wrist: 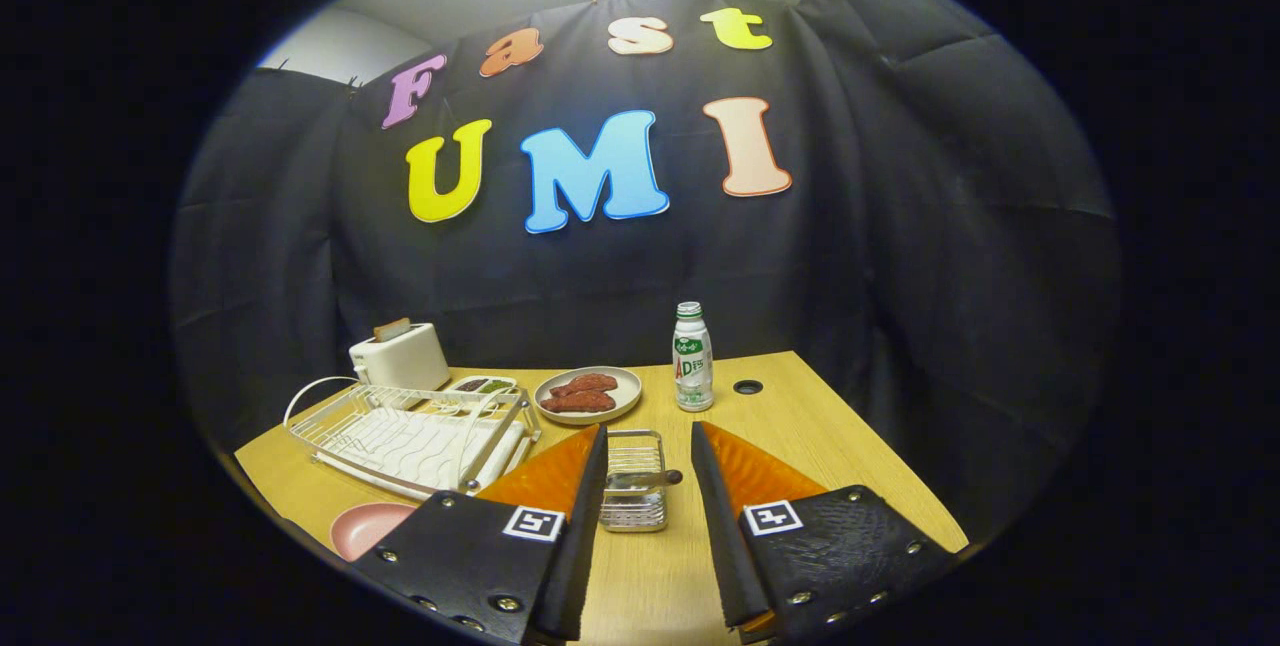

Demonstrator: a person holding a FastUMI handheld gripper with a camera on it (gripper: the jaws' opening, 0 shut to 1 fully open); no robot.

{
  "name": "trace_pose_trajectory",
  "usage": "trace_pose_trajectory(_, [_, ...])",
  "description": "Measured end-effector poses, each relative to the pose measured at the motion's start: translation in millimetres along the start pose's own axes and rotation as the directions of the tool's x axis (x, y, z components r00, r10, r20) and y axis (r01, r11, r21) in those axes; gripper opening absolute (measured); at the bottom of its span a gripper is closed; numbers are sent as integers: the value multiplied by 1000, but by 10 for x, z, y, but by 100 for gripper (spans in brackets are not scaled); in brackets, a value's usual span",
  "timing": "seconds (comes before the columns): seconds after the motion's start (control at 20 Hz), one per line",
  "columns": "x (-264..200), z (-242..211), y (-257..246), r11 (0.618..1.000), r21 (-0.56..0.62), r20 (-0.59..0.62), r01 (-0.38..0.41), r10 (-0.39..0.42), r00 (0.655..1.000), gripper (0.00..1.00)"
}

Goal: Take the plate from the dish rack, then take the spoon from the basket and place it into the plate.

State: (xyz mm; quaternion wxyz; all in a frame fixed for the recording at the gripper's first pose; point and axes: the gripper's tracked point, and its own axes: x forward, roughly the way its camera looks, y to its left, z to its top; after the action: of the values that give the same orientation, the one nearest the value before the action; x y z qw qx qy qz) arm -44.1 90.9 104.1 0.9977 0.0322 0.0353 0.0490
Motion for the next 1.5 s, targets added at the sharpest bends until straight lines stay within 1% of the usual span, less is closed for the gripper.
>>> trace_pose_trajectory(0.2, [255,-186,-100,1000,17,2,-23,23,1000,51])
trace_pose_trajectory(0.5, [561,-440,-140,999,37,7,-33,33,999,51])
trace_pose_trajectory(0.75, [730,-510,-129,998,53,22,-47,45,999,51])
trace_pose_trajectory(0.8, [771,-528,-90,996,62,28,-66,65,998,42])
trace_pose_trajectory(0.85, [789,-515,-45,994,68,29,-83,81,996,37])
trace_pose_trajectory(0.9, [860,-521,-22,993,72,35,-98,96,995,21])
trace_pose_trajectory(0.95, [869,-490,11,991,71,36,-115,113,993,23])
trace_pose_trajectory(1.05, [820,-481,75,988,82,25,-134,132,991,11])
trace_pose_trajectory(1.1, [801,-467,120,986,82,15,-148,147,989,11])
trace_pose_trajectory(1.15, [818,-461,97,988,74,9,-136,135,991,11])
trace_pose_trajectory(1.2, [864,-434,92,988,76,5,-133,133,991,5])
trace_pose_trajectory(1.4, [837,-363,84,990,74,-30,-116,119,992,5])
trace_pose_trajectory(1.5, [811,-277,56,994,44,-42,-96,98,994,5])
